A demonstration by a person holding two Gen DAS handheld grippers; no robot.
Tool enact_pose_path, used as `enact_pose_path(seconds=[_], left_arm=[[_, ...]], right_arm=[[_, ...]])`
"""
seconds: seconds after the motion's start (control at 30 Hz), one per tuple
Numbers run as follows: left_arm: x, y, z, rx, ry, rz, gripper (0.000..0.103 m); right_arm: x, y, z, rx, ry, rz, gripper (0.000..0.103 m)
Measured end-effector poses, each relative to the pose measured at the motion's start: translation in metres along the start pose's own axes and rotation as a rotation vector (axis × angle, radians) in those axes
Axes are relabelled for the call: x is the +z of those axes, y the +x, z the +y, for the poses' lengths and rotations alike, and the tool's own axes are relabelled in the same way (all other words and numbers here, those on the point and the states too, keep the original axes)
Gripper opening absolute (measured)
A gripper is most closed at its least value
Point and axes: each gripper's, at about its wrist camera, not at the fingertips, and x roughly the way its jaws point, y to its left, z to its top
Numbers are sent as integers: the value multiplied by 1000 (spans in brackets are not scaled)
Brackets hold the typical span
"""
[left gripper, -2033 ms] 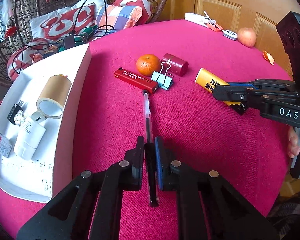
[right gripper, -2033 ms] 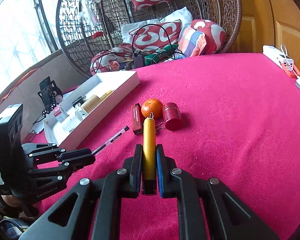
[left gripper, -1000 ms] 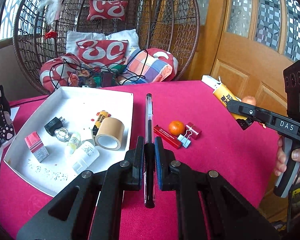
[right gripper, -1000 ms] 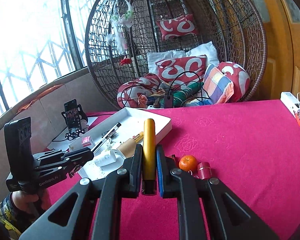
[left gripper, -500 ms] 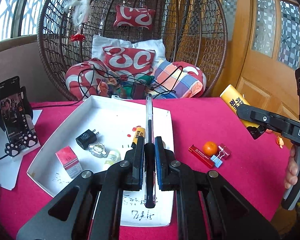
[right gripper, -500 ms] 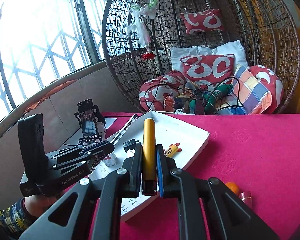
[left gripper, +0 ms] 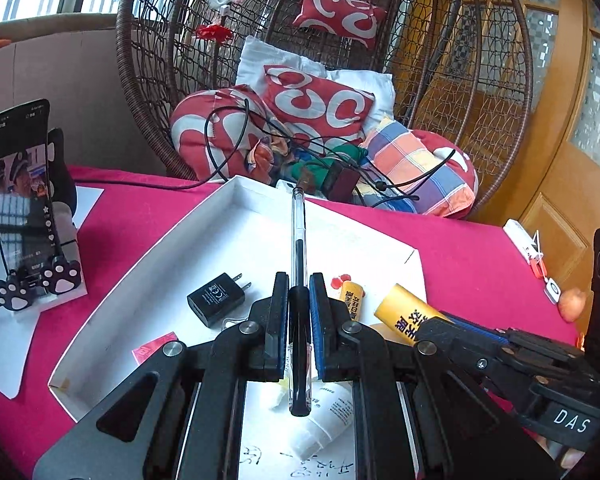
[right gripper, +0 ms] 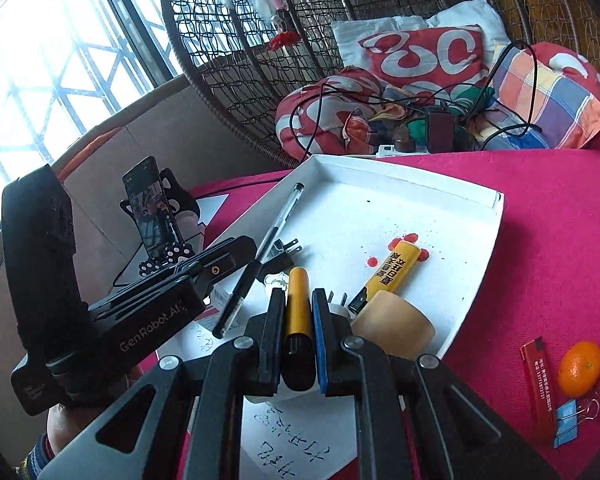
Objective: Organize rigid objects
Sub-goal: 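Carry the yellow marker and black pen over the white tray with both tools, then open both tools to drop the marker and pen into the tray, then withdraw both tools from the tray toward the remaining items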
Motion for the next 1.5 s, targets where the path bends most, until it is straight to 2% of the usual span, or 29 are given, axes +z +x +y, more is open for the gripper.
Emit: enact_pose_path(seconds=[0.17,0.2,0.23,0.27,0.3,0.33,0.43,0.53,0.67,0.77,0.9,0.93,1.0,1.07,1.23,1.4,1.5], left_arm=[[-7,8,11,15,-34,19,10],[-7,8,13,18,-46,23,14],[-7,7,15,26,-56,28,24],[-8,6,16,33,-62,28,33],[-8,4,18,41,-69,21,58],[-9,0,19,50,-78,9,82],[-12,-14,23,68,-108,-35,101],[-17,-29,22,98,-116,-65,103],[-26,-51,13,73,-126,-109,103],[-30,-63,-1,42,-103,-133,103],[-30,-77,-27,24,-30,-170,103],[-30,-80,-32,17,-17,-184,103],[-31,-88,-42,-6,2,-209,103],[-31,-94,-51,-32,15,-229,103],[-35,-91,-71,-60,74,-206,103],[-40,-79,-75,-67,81,-149,103],[-43,-70,-77,-120,64,-101,103]], right_arm=[[-9,9,2,-2,-7,10,13],[-10,8,2,-8,-11,10,18],[-11,6,3,-16,-19,3,34],[-13,2,4,-22,-26,-13,45],[-14,-3,4,-29,-30,-32,71],[-16,-9,4,-35,-36,-53,92],[-21,-29,2,-55,-50,-111,103],[-25,-55,-6,-71,-38,-179,103],[-28,-102,-18,-98,-13,-329,103],[-28,-145,-22,-130,-3,-472,103],[-35,-202,-26,-159,20,-706,103],[-39,-209,-28,-178,30,-733,103],[-39,-207,-35,-219,71,-683,103],[-39,-199,-46,-174,90,-613,103],[-52,-213,-62,-247,103,-670,103],[-61,-226,-82,-222,180,-700,103],[-66,-227,-89,-244,204,-698,103]])
